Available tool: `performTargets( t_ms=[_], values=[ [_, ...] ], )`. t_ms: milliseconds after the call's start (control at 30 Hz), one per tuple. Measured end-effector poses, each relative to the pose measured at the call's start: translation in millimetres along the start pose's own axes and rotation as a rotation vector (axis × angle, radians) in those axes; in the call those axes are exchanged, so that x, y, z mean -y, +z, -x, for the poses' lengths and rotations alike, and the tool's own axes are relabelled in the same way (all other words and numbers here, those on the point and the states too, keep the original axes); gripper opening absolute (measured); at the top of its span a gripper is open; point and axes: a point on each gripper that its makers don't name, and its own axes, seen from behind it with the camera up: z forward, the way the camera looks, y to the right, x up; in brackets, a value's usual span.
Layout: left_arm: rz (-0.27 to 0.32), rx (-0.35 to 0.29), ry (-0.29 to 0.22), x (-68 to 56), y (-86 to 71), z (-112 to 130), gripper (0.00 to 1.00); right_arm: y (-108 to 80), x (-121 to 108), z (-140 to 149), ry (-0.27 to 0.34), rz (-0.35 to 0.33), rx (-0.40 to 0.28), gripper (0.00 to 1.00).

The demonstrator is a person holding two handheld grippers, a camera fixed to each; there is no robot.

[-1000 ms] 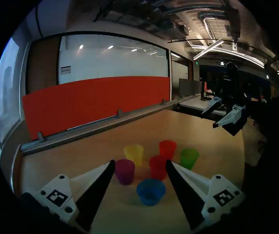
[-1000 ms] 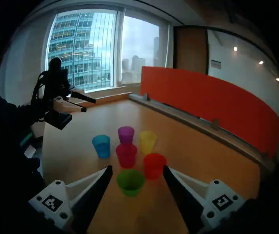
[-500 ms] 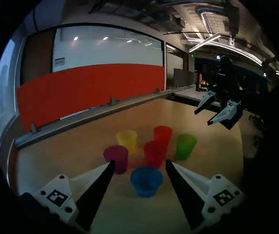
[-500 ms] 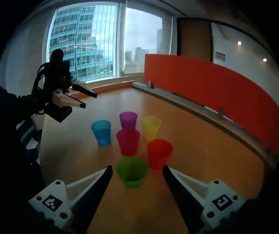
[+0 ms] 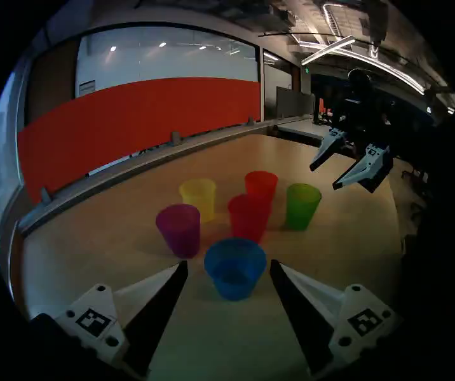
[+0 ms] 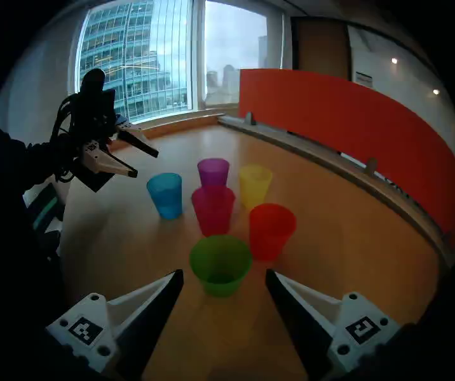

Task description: Pour water

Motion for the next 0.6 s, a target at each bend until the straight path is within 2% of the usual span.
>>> performTargets(
  t_ms=[600],
  values=[
    [0.055, 0.094, 0.002, -5.4, 21.9, 31, 0.96, 31.2, 4, 22, -0.006, -0.016, 0.055, 1.00]
  ],
)
